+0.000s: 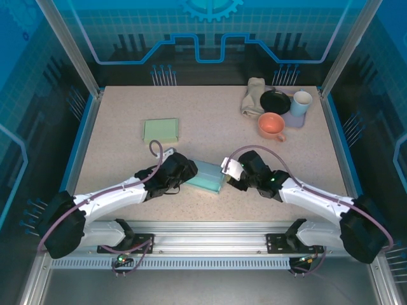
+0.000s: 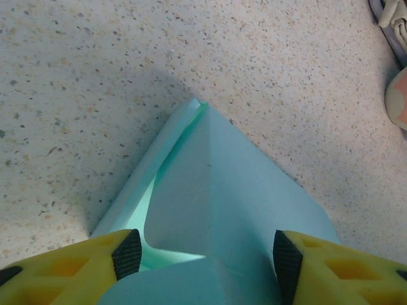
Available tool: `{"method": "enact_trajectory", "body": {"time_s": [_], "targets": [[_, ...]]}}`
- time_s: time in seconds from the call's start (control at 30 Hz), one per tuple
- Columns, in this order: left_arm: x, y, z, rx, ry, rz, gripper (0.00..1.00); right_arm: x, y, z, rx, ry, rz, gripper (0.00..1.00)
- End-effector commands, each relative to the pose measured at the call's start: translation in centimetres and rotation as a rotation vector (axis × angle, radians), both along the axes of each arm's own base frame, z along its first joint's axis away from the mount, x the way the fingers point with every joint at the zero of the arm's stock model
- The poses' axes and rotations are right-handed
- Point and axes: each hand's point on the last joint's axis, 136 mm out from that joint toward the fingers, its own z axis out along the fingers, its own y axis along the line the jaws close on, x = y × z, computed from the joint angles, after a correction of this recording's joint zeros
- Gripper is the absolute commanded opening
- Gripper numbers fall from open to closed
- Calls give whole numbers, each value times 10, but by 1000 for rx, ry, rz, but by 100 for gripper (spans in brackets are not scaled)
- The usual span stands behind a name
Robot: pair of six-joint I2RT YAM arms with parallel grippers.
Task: Fold the paper box
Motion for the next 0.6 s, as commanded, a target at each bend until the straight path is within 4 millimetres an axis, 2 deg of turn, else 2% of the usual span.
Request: {"method": "enact_trajectory", "body": {"time_s": [0.0,0.1,0.23,0.37,0.57], "targets": [[-4,8,-10,39,14,27,61,-5,-18,23,82,46,-209,58],[-5,10,-13,46,19,37,62,2,-25,49,281,64,-430,73],[-7,9,-15,53,26,37,64,8,-13,65,535,166,-612,75],[-9,15,-15,113,28,49,65,21,1,57,612,208,-708,76],[-14,25,-24,163,45,63,67,31,23,21,509,242,-749,78]]}}
